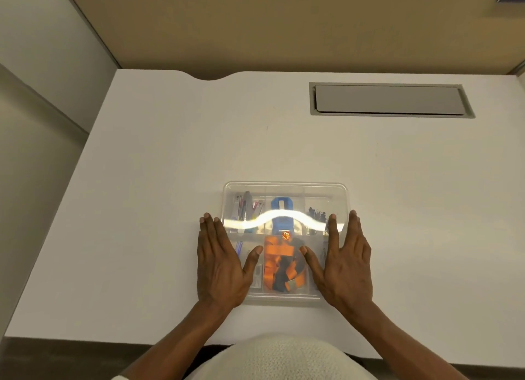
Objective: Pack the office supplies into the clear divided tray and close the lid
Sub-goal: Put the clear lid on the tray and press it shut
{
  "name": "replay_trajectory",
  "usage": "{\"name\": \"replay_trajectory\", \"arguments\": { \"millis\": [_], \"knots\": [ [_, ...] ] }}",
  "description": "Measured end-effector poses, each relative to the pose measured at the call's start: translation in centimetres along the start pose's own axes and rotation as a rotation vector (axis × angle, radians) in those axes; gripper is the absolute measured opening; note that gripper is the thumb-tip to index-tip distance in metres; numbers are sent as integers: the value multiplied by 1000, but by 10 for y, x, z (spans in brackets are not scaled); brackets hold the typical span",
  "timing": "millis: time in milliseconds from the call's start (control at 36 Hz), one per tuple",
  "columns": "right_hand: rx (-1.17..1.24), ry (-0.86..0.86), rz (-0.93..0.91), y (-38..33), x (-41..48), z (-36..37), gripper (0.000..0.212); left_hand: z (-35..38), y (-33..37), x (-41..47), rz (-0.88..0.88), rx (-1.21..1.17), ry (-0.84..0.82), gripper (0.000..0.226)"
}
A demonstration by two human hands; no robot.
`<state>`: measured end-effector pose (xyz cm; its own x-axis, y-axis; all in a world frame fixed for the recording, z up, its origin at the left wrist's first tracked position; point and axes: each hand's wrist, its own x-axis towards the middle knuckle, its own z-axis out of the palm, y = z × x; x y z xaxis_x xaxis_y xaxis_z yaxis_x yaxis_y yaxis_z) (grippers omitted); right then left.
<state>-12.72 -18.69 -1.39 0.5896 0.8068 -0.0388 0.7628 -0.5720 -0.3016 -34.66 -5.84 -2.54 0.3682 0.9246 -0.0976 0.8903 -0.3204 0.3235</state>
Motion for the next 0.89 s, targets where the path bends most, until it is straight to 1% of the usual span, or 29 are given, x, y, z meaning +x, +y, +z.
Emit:
{"name": "replay_trajectory", "arguments": {
  "millis": [139, 222, 306, 361, 444, 583, 667, 889],
  "knots": [
    [-5, -28, 30, -2, 3, -9, 91, -1, -2, 4, 22, 12, -14, 109],
    [-25, 7, 21, -4, 11, -17, 88, -6, -3, 11, 77, -1, 0, 109],
    [-5, 80, -62, -4, 28, -27, 88, -12, -2, 25, 114, -37, -1, 110],
    [10, 99, -143, -2, 42, -32, 89, -14, -1, 38, 143, -54, 4, 110],
    [21, 57, -200, 0, 62, -34, 94, -17, 1, 61, 219, -54, 9, 109],
    [-37, -49, -216, 7, 80, -22, 104, -15, 1, 89, 314, 3, -43, 110],
    [-39, -42, -233, 12, 79, -13, 103, -11, -1, 95, 346, 37, -46, 109],
    [-6, 11, -232, 20, 76, -1, 99, -9, 0, 98, 380, -1, -26, 104]
  ]
}}
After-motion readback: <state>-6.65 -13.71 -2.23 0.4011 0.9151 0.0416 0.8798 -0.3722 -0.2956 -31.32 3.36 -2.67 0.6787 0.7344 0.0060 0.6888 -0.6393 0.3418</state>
